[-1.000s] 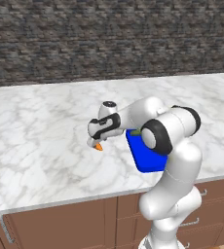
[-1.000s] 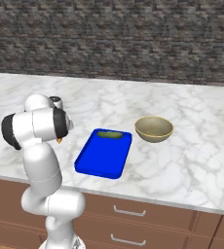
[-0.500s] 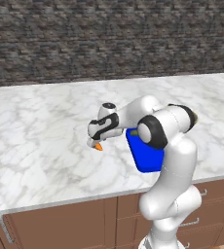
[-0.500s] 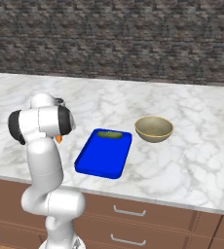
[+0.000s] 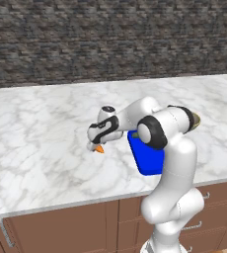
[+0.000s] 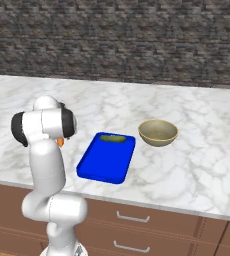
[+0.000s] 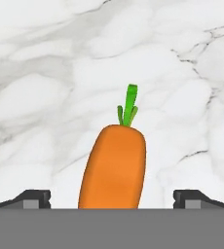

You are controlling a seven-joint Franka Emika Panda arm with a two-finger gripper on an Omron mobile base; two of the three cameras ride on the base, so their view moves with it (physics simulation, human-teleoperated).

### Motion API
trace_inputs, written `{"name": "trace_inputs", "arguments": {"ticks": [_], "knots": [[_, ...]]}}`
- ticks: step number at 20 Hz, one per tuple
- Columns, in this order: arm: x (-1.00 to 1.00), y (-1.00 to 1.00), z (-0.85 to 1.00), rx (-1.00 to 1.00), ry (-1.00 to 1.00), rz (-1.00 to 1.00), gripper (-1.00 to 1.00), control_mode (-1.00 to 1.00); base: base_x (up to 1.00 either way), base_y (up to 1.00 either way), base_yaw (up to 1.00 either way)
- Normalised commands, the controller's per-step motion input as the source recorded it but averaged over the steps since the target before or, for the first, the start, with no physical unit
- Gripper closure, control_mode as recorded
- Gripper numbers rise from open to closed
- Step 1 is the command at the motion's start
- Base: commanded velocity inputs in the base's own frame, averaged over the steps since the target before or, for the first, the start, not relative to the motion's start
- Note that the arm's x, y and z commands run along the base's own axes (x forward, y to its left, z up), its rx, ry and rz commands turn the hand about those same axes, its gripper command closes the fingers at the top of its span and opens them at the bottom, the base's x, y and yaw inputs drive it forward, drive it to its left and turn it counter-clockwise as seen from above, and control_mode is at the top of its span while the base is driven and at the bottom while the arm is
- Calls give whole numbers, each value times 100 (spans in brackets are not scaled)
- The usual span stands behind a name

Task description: Place the two vegetables and bowl onto the tray for setting up a vegetable dip station.

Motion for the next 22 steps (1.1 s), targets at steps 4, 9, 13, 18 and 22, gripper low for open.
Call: {"name": "trace_inputs", "arguments": {"ticks": [4,9,13,18,22], "knots": [[9,14,-10,0,0,0,-100,-100,0,0,0],[6,0,-19,0,0,0,-100,-100,0,0,0],[0,0,-7,0,0,0,100,-100,0,0,0],[0,0,0,0,0,0,100,-100,0,0,0],[0,0,0,0,0,0,100,-100,0,0,0]]}}
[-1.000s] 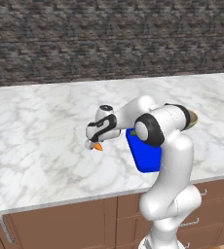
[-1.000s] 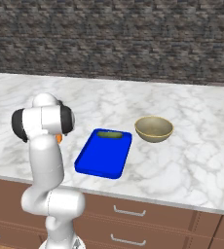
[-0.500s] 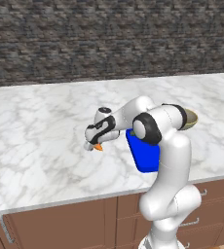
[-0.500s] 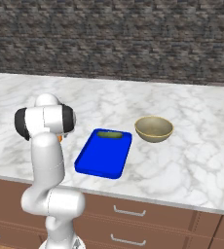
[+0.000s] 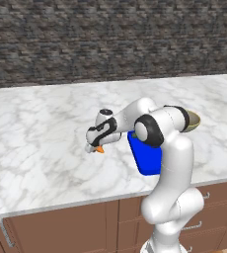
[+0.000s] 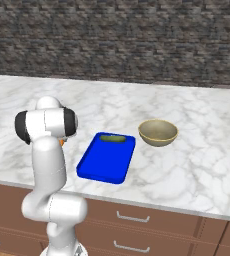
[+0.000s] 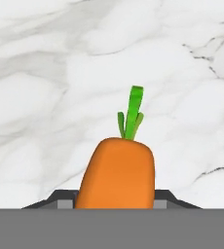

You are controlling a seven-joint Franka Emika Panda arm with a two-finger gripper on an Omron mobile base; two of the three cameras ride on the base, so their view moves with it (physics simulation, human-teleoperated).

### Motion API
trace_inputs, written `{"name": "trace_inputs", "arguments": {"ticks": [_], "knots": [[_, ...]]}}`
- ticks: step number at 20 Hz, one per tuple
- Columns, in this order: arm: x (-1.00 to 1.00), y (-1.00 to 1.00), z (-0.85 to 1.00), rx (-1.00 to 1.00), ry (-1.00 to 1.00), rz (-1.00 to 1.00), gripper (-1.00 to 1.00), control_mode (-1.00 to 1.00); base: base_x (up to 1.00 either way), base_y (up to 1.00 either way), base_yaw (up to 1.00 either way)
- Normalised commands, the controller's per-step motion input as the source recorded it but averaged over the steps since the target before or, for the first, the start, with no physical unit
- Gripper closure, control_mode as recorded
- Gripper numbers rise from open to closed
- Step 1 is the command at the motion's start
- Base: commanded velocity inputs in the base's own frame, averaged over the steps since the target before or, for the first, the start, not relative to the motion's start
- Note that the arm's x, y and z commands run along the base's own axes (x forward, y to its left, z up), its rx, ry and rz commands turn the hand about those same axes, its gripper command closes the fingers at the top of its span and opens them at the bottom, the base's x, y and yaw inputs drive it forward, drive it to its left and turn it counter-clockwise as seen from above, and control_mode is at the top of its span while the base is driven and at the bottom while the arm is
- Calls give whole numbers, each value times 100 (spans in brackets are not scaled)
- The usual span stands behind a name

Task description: Place the two vegetables and bowl onto the tray for setting up a vegetable dip station.

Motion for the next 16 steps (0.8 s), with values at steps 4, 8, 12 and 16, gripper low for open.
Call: {"name": "trace_inputs", "arguments": {"ticks": [4,8,12,16], "knots": [[12,-1,0,0,0,0,100,-100,0,0,0],[14,-13,11,0,0,1,100,-100,0,0,0],[2,-26,19,0,0,4,100,-100,0,0,0],[0,-32,21,0,0,5,100,-100,0,0,0]]}}
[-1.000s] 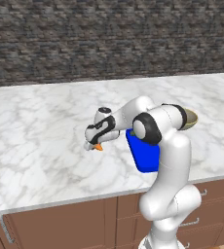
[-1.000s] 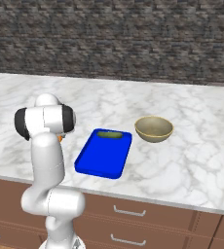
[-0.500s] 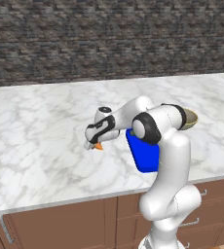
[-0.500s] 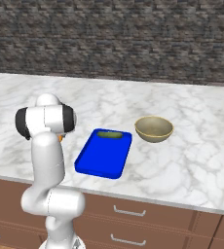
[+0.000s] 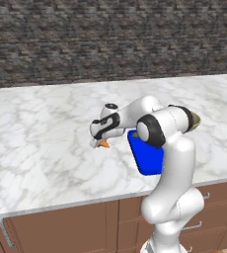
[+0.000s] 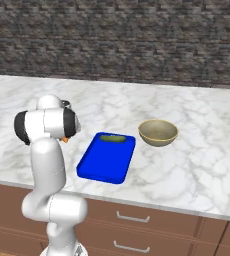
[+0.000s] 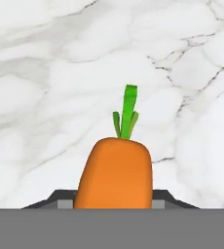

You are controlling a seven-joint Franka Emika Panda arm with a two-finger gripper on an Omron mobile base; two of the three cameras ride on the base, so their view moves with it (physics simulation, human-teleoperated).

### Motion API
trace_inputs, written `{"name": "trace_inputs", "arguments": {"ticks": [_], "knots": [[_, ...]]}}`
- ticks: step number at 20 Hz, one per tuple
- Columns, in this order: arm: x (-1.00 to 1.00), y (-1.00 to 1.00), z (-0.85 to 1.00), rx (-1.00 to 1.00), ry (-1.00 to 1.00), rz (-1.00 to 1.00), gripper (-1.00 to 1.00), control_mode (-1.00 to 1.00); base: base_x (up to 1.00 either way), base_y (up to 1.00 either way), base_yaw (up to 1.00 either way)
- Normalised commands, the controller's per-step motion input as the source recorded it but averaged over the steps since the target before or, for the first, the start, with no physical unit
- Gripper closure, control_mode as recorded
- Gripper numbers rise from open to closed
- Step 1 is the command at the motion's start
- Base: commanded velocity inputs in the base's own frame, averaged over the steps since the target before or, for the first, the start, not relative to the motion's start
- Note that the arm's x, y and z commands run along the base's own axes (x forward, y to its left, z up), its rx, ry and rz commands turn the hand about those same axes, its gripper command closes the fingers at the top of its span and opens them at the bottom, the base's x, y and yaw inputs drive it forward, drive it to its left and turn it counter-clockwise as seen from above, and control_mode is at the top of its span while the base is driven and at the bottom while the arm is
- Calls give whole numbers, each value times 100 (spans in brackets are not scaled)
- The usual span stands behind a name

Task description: Place the two vegetables and bowl onto the tray for setting up a vegetable dip station.

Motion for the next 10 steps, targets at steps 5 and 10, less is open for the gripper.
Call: {"name": "trace_inputs", "arguments": {"ticks": [5,10], "knots": [[0,-46,16,0,0,7,100,-100,0,0,0],[0,-55,4,0,-1,9,100,-100,0,0,0]]}}
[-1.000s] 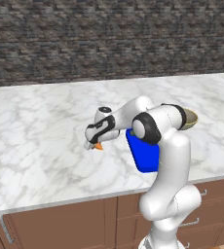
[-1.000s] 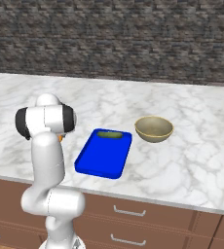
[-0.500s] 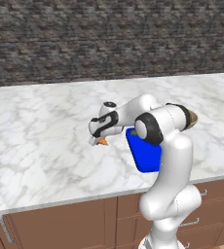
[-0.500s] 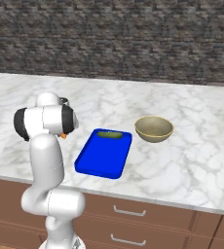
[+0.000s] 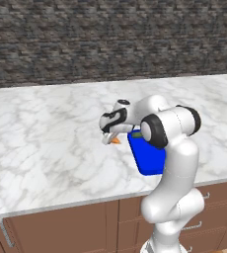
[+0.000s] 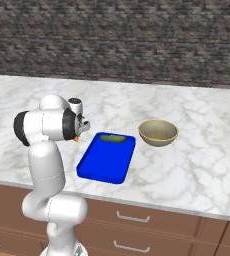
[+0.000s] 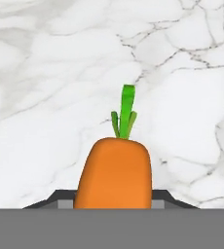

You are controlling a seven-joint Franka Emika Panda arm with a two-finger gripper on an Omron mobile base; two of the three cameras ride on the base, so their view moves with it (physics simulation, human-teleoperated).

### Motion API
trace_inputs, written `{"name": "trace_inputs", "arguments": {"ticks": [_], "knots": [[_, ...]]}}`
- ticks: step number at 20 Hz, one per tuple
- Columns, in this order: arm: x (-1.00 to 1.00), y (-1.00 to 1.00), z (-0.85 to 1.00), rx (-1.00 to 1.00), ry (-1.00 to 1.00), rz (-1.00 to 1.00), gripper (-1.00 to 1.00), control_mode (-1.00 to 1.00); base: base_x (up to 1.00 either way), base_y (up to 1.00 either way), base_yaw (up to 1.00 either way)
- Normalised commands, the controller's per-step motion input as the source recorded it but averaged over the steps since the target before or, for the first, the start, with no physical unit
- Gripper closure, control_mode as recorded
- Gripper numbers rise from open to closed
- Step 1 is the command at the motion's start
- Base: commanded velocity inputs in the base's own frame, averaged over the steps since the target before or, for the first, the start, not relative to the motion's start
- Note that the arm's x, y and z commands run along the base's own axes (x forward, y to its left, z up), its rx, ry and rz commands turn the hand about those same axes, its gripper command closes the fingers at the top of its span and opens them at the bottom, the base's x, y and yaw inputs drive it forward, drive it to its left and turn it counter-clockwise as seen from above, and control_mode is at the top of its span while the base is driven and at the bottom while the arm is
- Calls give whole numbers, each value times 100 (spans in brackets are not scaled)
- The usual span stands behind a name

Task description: Place the two vegetables and bowl onto the tray for setting up a vegetable dip station.

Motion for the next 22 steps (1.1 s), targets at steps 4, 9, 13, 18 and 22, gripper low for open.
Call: {"name": "trace_inputs", "arguments": {"ticks": [4,9,13,18,22], "knots": [[0,-37,10,0,-1,8,100,-100,0,0,0],[0,-9,26,-2,0,0,100,-100,0,0,0],[0,-7,20,-4,0,0,100,-100,0,0,0],[-14,-8,26,-5,1,0,100,-100,0,0,0],[-15,-15,15,-8,0,0,100,-100,0,0,0]]}}
